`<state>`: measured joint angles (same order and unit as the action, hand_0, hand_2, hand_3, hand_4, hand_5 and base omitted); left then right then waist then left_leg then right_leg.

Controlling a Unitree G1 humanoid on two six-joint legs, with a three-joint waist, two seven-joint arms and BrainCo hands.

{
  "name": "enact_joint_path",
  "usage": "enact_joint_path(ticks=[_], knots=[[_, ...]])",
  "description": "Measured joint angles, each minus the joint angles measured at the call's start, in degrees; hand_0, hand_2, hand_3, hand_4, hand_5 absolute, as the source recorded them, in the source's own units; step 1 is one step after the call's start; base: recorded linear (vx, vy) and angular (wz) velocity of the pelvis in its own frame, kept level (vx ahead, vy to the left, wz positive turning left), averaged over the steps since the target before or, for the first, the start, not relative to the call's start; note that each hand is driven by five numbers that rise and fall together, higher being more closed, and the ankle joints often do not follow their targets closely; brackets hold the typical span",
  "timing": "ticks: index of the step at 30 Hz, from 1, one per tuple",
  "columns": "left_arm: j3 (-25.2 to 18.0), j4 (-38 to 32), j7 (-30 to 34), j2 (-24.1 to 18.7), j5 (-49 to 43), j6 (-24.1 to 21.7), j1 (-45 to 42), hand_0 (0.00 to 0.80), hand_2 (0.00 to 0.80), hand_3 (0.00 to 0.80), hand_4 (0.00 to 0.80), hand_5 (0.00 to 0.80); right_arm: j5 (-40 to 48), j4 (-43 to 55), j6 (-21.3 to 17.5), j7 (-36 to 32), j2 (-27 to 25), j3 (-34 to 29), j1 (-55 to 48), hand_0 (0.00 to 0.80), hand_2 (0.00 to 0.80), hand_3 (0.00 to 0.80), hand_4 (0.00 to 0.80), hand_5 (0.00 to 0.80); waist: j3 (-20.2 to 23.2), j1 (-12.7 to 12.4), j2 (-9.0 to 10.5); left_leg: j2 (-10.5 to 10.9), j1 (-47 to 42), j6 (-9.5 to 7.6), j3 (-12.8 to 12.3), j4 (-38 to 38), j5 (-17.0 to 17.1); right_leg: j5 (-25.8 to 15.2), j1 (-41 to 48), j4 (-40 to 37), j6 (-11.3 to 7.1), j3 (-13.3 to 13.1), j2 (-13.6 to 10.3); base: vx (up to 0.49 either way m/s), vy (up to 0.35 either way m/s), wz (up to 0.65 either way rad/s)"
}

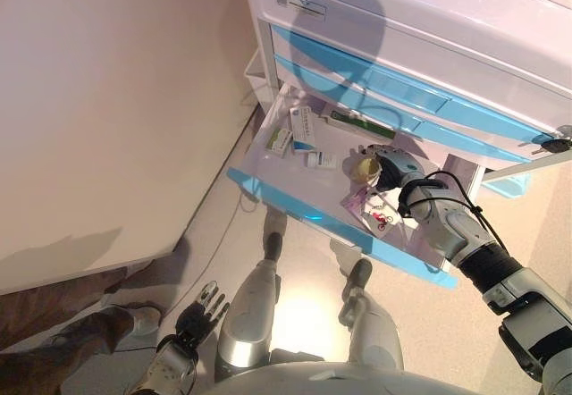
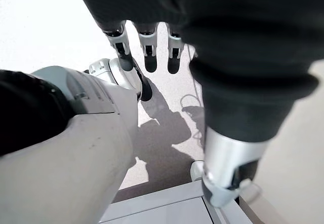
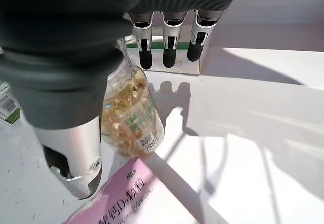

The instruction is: Open the drawer and pick up the medicine

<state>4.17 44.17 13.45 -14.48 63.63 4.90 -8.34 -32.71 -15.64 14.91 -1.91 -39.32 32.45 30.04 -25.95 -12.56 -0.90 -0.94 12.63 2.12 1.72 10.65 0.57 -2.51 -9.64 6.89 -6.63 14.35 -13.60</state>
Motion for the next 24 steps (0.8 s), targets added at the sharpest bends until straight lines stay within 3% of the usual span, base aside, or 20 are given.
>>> enact_joint_path(ticks=[8, 9, 10, 12, 24], knots=[[0.00, 0.03, -0.01, 0.00, -0.01, 0.00, 0.00, 0.000, 0.000, 0.000, 0.000, 0.000, 0.01, -0.16, 0.13, 0.13, 0.16, 0.08, 0.27, 0.000, 0.000, 0.000, 0.000, 0.000, -0.12, -0.16, -0.22, 0.06, 0.00, 0.00, 0.07, 0.01, 0.01, 0.01, 0.04, 0.01, 0.01, 0.14, -0.06, 0.000, 0.000, 0.00], [0.00, 0.03, -0.01, 0.00, -0.01, 0.00, 0.00, 0.000, 0.000, 0.000, 0.000, 0.000, 0.01, -0.26, 0.14, 0.14, 0.15, 0.08, 0.28, 0.072, 0.072, 0.072, 0.072, 0.072, -0.12, -0.16, -0.22, 0.06, 0.00, 0.00, 0.09, 0.00, 0.01, 0.01, 0.05, 0.01, 0.01, 0.15, -0.07, 0.000, 0.000, 0.00], [0.00, 0.04, 0.00, 0.00, -0.01, 0.00, 0.00, 0.000, 0.000, 0.000, 0.000, 0.000, 0.01, -0.39, 0.19, 0.15, 0.16, 0.08, 0.30, 0.361, 0.361, 0.361, 0.361, 0.361, -0.12, -0.16, -0.22, 0.06, 0.01, 0.00, 0.09, 0.00, 0.01, 0.01, 0.05, 0.01, 0.01, 0.15, -0.07, 0.000, 0.000, 0.00], [0.00, 0.04, 0.02, 0.00, -0.01, 0.00, 0.00, 0.000, 0.000, 0.000, 0.000, 0.000, 0.01, -1.35, 0.19, 0.21, 0.29, 0.09, 0.57, 0.781, 0.781, 0.781, 0.781, 0.781, -0.12, -0.17, -0.22, 0.06, 0.01, 0.00, 0.09, 0.00, 0.01, 0.01, 0.05, 0.01, 0.00, 0.16, -0.07, 0.000, 0.000, 0.00], [-0.01, 0.04, 0.04, 0.00, -0.01, 0.01, 0.00, 0.000, 0.000, 0.000, 0.000, 0.000, 0.00, -2.16, 0.42, 0.43, 0.34, 1.08, 1.87, 0.800, 0.800, 0.800, 0.800, 0.800, -0.12, -0.15, -0.23, 0.05, 0.01, 0.01, 0.09, 0.00, 0.01, 0.02, 0.05, 0.01, 0.02, 0.17, -0.07, 0.000, 0.000, 0.00]])
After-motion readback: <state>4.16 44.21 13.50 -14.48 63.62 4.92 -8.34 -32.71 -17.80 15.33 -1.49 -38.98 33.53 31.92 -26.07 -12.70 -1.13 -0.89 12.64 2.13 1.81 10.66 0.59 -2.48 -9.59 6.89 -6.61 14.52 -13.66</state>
